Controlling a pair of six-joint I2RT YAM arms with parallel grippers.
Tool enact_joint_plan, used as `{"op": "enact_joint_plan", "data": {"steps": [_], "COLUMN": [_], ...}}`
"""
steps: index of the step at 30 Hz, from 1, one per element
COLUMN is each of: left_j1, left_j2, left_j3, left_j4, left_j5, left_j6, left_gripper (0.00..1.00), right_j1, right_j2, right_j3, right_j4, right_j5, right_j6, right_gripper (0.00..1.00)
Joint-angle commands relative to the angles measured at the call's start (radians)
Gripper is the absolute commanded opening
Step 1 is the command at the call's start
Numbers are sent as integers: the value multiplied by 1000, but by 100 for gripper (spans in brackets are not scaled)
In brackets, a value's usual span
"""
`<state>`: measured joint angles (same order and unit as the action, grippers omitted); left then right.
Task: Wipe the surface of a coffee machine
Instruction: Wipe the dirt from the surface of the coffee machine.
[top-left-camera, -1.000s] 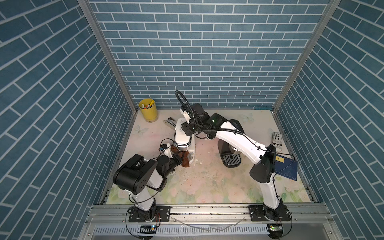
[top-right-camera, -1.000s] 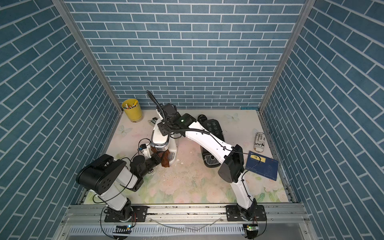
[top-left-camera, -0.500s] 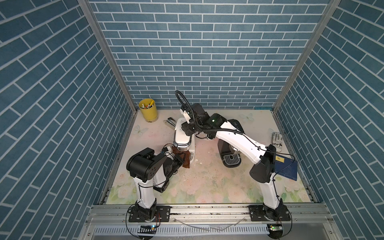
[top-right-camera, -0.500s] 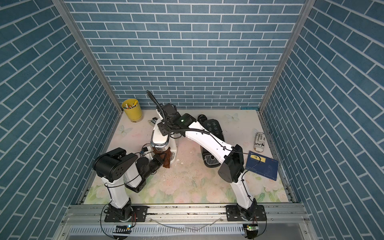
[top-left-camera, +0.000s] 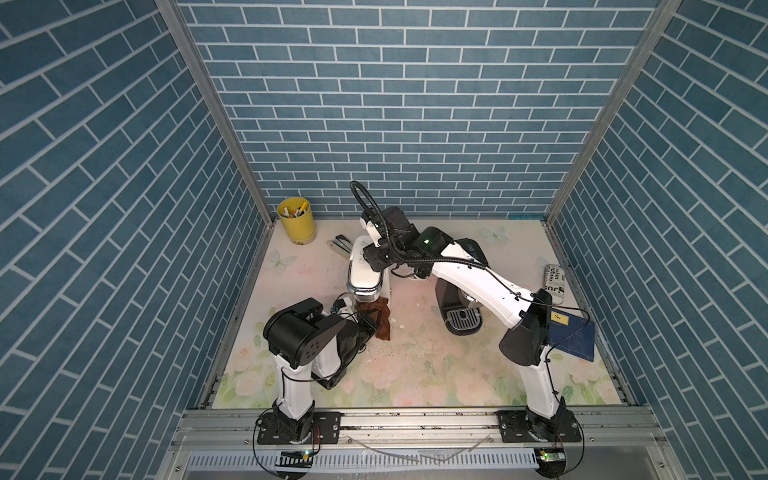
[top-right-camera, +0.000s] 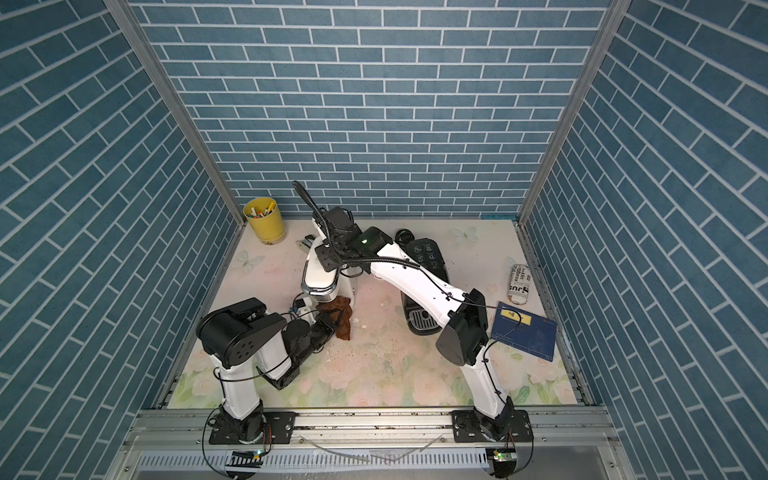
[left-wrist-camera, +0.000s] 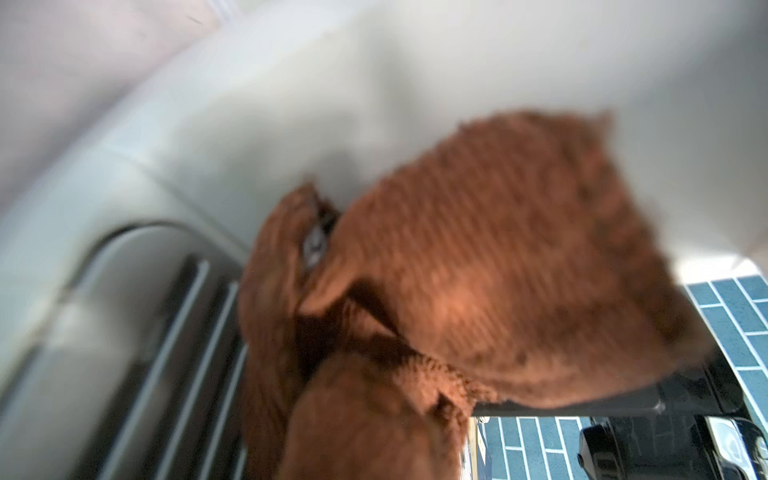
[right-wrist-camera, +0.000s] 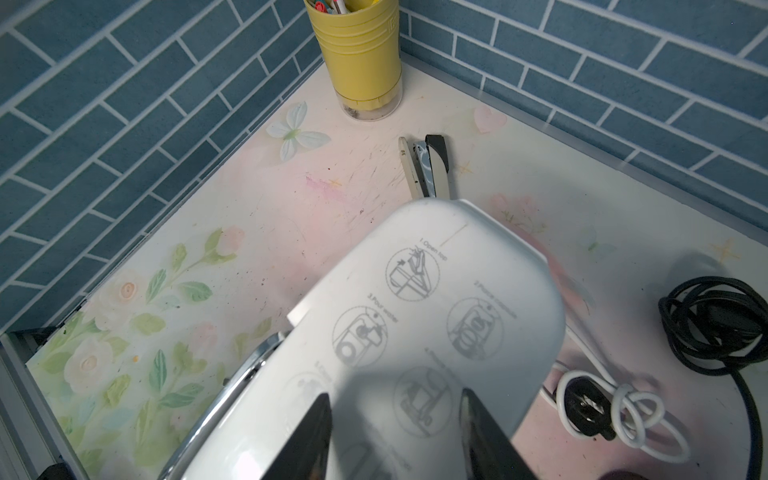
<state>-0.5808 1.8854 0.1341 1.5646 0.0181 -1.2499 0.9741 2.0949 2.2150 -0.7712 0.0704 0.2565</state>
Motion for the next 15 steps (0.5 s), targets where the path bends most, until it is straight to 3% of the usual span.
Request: {"op": "enact_joint_plan", "data": {"steps": [1, 6, 15], "left_j1": [40, 147, 192], "left_j2": [-8, 14, -66], "left_j3": [-62, -72, -106], "left_j4": [-159, -158, -159], "left_j5": [-18, 39, 19], "left_j6": [19, 18, 53], "left_gripper": [0, 0, 0], "right_j1": [8, 6, 0], "right_j2": [54, 51, 39], "right_j3": [-22, -25, -38], "right_j4": [-137, -140, -139], "right_j5": [-41, -37, -32], "right_j6": [20, 16, 20], "right_gripper": [50, 50, 50]}}
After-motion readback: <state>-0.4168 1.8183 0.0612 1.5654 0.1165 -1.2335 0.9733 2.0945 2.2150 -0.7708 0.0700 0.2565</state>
